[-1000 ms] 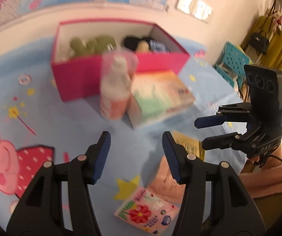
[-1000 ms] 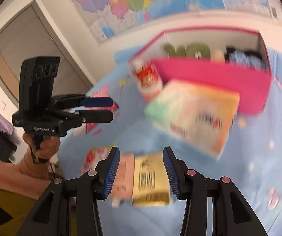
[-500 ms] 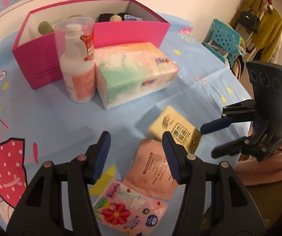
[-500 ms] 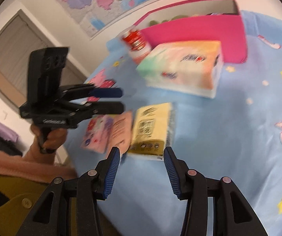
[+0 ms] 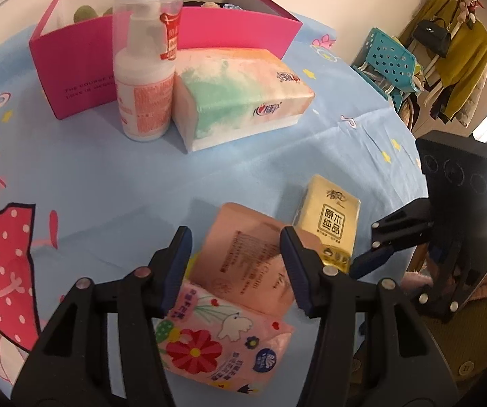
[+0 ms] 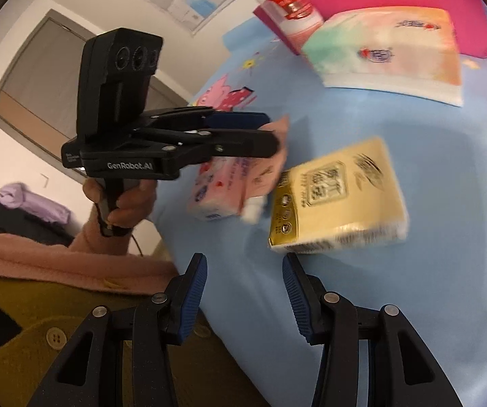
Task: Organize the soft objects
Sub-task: 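Grasp the pink pouch with both grippers and lift it, then carry the pink pouch into the pink box and open both grippers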
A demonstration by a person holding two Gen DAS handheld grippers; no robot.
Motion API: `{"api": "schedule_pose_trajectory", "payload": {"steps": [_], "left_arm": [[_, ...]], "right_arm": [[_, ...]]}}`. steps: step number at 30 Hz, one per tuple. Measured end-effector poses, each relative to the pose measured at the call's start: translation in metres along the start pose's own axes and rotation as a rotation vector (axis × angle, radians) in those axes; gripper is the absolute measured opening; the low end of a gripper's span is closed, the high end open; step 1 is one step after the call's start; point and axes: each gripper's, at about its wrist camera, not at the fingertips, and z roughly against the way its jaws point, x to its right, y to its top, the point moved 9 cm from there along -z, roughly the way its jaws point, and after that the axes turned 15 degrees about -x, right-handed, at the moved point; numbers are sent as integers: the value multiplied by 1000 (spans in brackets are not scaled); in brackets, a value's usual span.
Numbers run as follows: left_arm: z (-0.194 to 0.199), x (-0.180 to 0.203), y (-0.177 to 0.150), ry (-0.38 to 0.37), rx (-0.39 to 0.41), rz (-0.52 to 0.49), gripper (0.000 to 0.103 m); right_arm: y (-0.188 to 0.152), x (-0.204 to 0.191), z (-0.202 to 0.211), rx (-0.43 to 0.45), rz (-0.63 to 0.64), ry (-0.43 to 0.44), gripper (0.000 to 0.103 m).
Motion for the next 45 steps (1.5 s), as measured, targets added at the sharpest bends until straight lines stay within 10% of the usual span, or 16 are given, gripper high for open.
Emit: {"api": "schedule_pose_trajectory", "payload": {"steps": [27,45], "left_arm": [[2,-12,-15,-53,-25,82,40],[134,-1,58,45,330,50,39]], "right_arm": [[66,30,2,193,-68,-193,14],[130,-40,109,400,183,-273,12]]}}
